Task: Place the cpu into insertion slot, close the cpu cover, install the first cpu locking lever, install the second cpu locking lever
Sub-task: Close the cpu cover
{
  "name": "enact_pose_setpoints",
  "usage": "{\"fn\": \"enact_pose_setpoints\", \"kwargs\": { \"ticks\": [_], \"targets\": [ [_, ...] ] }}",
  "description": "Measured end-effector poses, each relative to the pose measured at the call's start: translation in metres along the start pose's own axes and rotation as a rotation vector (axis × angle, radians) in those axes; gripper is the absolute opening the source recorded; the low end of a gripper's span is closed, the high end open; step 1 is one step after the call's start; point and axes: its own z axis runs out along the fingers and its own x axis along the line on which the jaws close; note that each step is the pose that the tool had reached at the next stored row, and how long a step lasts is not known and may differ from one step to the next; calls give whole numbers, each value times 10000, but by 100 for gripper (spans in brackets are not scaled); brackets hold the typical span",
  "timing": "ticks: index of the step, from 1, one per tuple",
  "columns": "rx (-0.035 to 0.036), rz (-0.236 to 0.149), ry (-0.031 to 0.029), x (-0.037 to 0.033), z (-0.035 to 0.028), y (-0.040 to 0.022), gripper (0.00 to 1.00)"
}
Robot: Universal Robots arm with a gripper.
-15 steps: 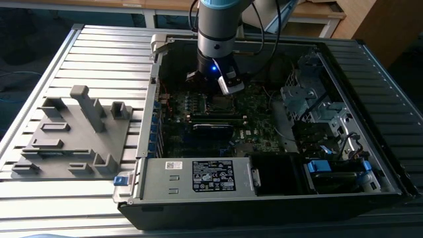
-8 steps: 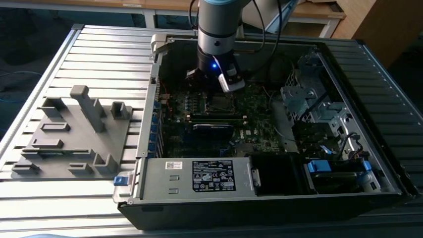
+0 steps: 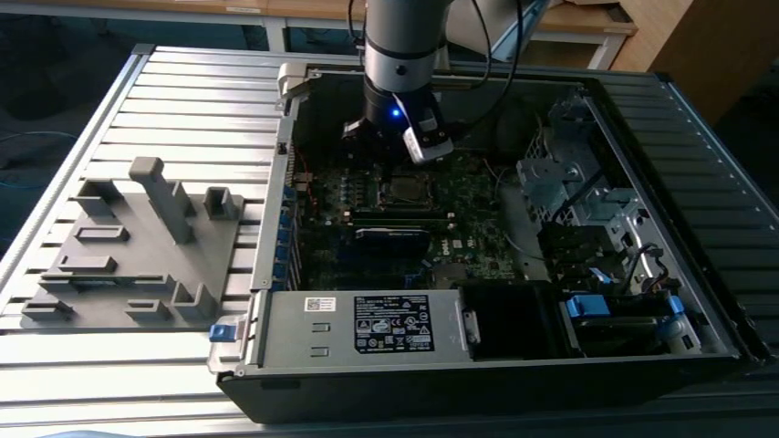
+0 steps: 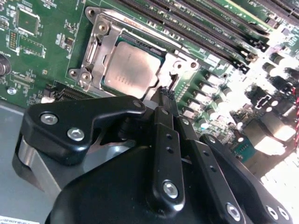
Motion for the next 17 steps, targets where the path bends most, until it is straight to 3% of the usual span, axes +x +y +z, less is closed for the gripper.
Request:
{"fn": "enact_pose_setpoints", "kwargs": {
  "ticks": [5,17],
  "targets": [
    [2,-1,3,-8,-2,0,11],
    [1,0,1,-251,0,17,11]
  ]
}}
